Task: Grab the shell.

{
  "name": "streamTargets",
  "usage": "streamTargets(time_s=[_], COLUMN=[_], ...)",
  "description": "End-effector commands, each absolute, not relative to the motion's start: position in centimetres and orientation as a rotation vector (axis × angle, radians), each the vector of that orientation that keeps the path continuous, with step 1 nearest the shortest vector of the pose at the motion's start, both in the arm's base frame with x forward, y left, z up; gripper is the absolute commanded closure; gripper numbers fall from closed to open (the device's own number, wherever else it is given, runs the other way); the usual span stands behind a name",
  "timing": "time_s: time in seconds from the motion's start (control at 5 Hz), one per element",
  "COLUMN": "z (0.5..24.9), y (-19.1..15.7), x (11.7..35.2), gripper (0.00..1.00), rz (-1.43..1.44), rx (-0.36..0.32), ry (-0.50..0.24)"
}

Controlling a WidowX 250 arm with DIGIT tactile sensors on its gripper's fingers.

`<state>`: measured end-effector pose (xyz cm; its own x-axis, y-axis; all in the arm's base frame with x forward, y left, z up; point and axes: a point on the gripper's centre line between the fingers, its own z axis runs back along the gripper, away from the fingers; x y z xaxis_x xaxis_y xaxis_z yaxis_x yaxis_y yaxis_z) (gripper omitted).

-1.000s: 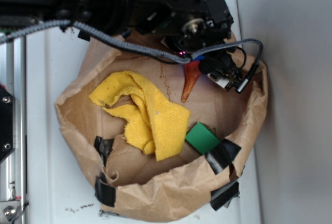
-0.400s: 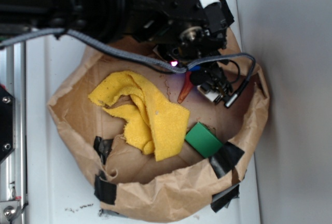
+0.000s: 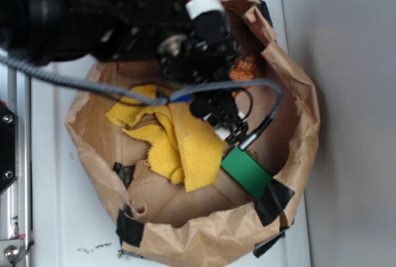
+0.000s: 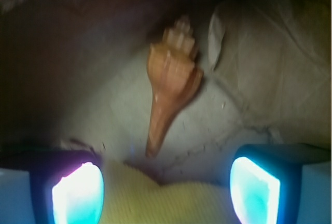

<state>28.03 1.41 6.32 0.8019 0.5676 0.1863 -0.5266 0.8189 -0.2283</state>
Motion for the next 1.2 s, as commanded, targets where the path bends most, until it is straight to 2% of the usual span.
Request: streamTargets(time_s=[0.0, 0.2, 0.6, 1.0], z=[5.6, 5.6, 6.7, 5.6], y=[2.5, 3.6, 5.8, 6.3], x=[30.2, 31.4, 29.5, 30.3], gripper=[0.00, 0.00, 0.00, 0.00], rz=[0.607, 0.646, 0.675, 0.710], rx=[-0.138, -0.138, -0.162, -0.125], ry=[-0.301, -0.302, -0.350, -0.352])
